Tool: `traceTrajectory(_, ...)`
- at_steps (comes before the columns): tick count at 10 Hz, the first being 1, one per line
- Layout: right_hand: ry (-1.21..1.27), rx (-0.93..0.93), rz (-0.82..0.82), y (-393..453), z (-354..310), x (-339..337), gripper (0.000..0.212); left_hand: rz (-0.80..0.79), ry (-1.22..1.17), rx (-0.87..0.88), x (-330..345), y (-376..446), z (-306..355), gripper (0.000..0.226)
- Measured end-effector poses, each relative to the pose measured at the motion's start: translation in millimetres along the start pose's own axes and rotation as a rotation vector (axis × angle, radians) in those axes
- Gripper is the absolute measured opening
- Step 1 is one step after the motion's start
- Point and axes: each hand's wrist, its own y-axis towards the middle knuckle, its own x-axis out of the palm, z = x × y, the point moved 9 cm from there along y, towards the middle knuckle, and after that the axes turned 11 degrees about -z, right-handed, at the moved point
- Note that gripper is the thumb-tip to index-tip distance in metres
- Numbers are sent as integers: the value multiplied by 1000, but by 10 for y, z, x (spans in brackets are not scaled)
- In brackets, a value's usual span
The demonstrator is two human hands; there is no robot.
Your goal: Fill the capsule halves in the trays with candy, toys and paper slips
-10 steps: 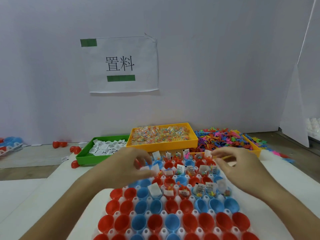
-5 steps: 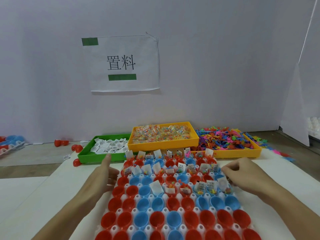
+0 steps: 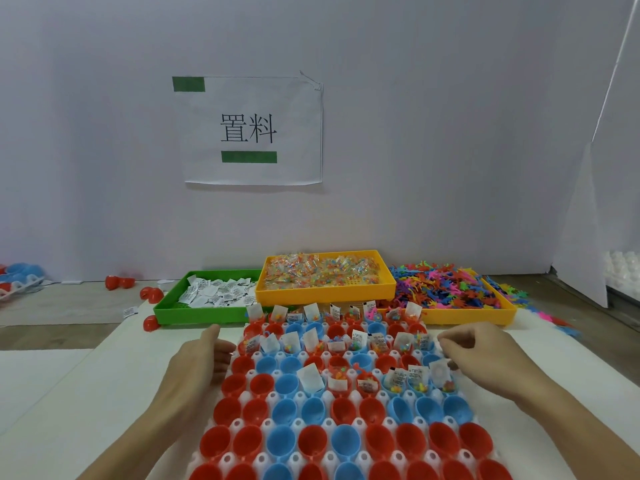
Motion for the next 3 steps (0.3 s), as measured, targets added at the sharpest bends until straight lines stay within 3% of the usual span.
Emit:
traceTrajectory(1,48,-192,169,-195,-355,-339,14,36,-123,-7,-19,-39,-50,40)
traceTrajectory(2,278,-520,239,-614,-915,-718,10,28,-225,0,-37,-1,-78,32)
traceTrajectory(3,356,-834,192,-1076,-1519,-1019,40,56,-239,-34,-81,-6,-85,30)
